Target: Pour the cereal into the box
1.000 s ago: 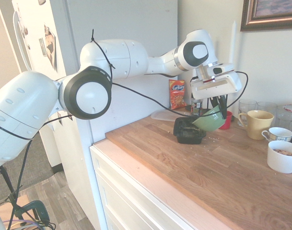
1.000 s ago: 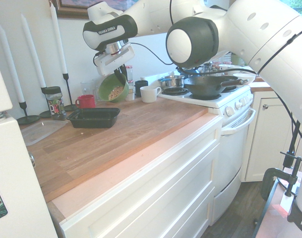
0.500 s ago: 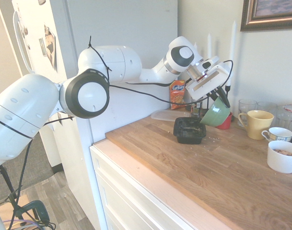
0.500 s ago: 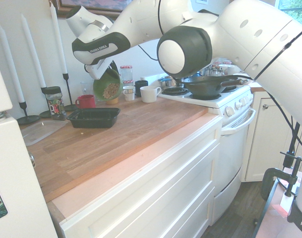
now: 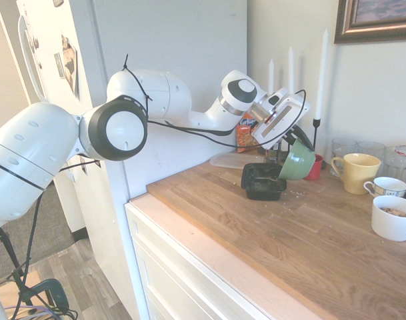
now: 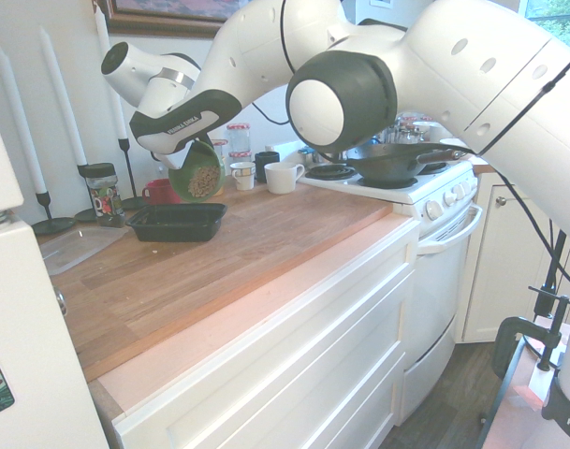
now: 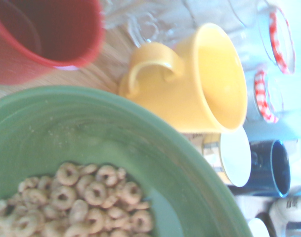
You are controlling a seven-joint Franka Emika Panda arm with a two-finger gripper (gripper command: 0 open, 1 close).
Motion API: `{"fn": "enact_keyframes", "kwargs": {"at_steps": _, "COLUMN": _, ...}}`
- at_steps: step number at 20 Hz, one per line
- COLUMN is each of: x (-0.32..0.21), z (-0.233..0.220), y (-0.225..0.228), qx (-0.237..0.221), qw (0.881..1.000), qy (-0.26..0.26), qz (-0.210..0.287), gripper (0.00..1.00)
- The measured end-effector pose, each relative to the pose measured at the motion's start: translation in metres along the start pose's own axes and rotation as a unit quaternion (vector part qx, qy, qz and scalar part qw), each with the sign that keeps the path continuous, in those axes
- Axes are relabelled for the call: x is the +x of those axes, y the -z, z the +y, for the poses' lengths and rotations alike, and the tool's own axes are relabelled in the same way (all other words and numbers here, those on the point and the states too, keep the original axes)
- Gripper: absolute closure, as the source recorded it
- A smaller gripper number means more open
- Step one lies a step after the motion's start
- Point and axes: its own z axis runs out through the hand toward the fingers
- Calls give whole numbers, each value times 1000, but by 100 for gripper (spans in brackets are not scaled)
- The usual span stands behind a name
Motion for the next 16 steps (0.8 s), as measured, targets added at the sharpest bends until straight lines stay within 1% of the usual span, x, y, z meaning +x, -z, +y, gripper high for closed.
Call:
{"fn": "enact_keyframes", "kwargs": {"at_steps": 4, "x": -5, "z": -9, "y": 9, "qx": -7, "qw": 1000, "qy": 11, "qz": 21, "gripper": 100}}
{"fn": "enact_keyframes", "kwargs": {"at_steps": 12, "x": -11, "z": -9, "y": 8, "qx": -30, "qw": 997, "qy": 28, "qz": 63, "gripper": 100}}
{"fn": "enact_keyframes", "kwargs": {"at_steps": 16, "x": -21, "z": -14, "y": 17, "qx": -32, "qw": 996, "qy": 38, "qz": 76, "gripper": 100}}
